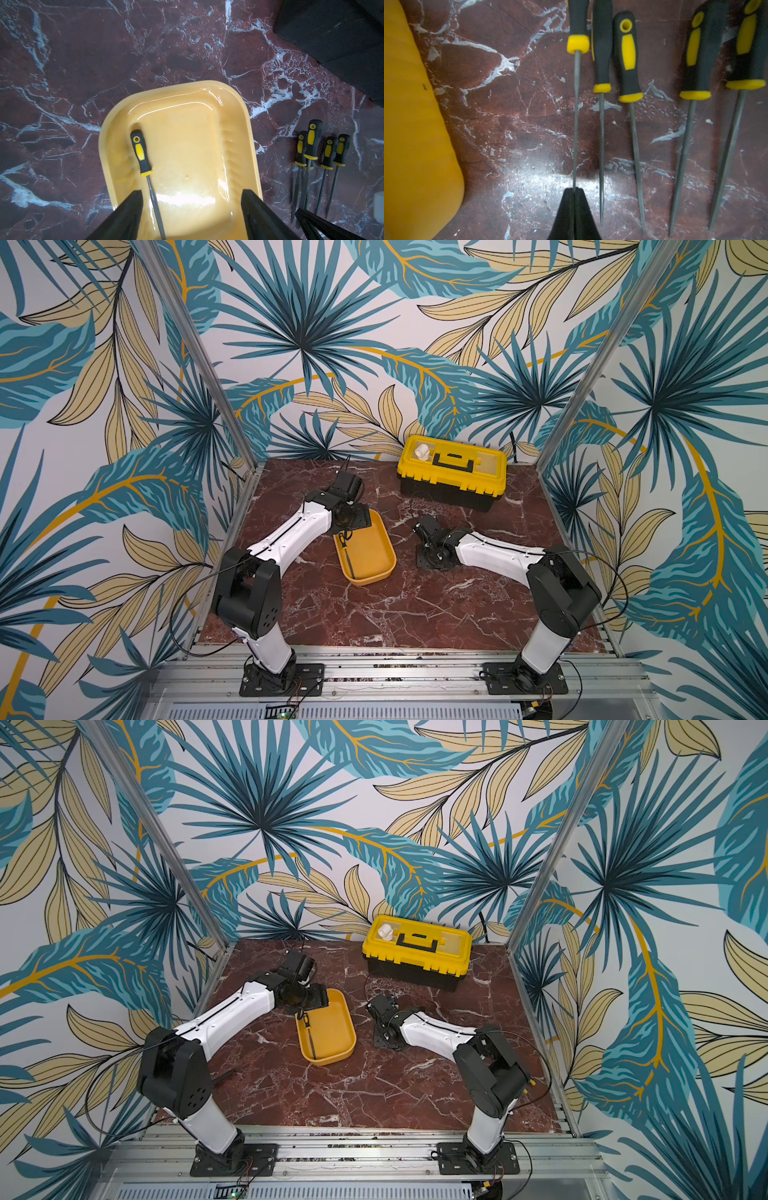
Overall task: Take the file tool out of the storage box
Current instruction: Place the file tool at the center of the board.
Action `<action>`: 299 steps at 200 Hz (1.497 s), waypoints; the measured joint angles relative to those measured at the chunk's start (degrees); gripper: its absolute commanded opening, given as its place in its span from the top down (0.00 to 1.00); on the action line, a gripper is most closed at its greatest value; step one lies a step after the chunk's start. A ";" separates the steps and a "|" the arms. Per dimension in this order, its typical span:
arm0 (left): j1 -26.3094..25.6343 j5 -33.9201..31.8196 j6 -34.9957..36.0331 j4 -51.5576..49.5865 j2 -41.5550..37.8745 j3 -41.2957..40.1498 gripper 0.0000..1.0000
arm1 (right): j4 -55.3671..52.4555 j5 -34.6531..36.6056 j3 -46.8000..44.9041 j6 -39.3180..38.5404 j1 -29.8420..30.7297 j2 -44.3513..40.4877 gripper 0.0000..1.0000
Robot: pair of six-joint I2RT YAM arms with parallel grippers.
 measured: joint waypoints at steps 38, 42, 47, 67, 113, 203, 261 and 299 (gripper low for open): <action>-0.33 -1.03 0.02 0.00 0.00 0.00 0.21 | 0.07 0.22 0.00 0.39 0.00 1.66 1.00; -0.44 -1.36 0.02 -0.02 0.00 0.00 0.21 | 0.07 0.22 0.00 0.42 0.00 1.84 1.00; -0.52 -1.79 0.02 -0.02 0.00 0.00 0.21 | 0.09 0.22 0.00 0.46 0.04 2.12 1.00; -0.87 -3.04 0.02 -0.09 0.00 0.00 0.21 | 0.13 0.22 0.00 0.48 0.17 2.86 1.00; -1.44 -5.07 0.20 -0.44 0.04 0.00 0.21 | 0.90 0.20 0.00 0.68 0.48 3.52 1.00; -1.62 -6.54 0.37 -0.70 0.09 0.00 0.20 | 1.38 1.05 0.04 1.31 1.11 4.39 1.00; -1.62 -7.56 0.39 -1.66 2.32 0.00 0.20 | 1.36 2.36 0.04 1.31 2.01 4.55 1.00; -1.62 -8.02 0.37 -2.36 4.33 0.31 0.20 | 1.38 3.10 0.04 1.33 2.43 4.61 0.93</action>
